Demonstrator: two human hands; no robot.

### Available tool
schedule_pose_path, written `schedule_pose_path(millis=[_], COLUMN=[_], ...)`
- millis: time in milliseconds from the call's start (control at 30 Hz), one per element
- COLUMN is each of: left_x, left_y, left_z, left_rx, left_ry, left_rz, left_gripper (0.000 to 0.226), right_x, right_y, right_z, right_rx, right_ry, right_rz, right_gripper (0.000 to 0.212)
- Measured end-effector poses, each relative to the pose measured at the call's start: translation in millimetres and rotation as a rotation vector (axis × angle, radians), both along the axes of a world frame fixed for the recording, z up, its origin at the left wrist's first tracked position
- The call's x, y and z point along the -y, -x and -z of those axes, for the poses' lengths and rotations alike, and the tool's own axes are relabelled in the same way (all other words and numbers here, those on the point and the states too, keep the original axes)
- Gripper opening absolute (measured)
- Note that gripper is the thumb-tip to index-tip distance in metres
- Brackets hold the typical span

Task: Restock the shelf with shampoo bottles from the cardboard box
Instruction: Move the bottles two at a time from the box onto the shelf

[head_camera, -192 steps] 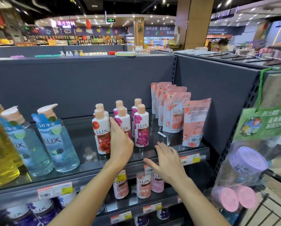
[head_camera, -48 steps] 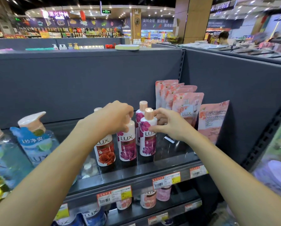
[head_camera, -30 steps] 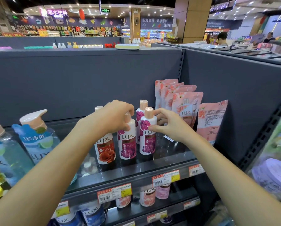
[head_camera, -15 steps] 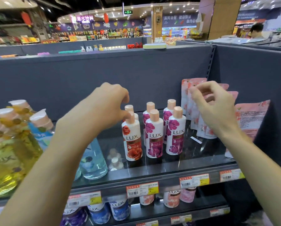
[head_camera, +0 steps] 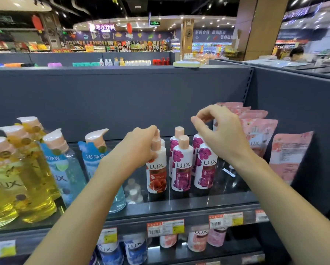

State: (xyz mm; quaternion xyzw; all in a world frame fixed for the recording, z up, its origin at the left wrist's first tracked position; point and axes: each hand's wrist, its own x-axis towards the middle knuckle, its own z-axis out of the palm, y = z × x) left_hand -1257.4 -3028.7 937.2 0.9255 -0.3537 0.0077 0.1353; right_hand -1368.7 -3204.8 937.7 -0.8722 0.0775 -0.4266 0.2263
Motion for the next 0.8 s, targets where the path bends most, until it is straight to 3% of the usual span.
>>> schedule_pose_path(millis=[300,567,800], left_x=[1,0,-4], left_y=[-8,-2,27], left_z=[5,1,-9], left_rx=[-0.030,-0.046,0.094], left_ry=[0.041,0.014,0.041], left_rz=[0.024,0.010,0.073], left_gripper=[0.038,0.046,0.055], right_x=[8,1,-6], right_y=[9,18,52], right_z=[5,2,-5], right_rx=[-0.049,-0.053,-0.069], right_ry=[-0.033,-0.056,-0.121], right_rz=[0.027,0.026,0.011], right_gripper=[0.011,0.007,0.009])
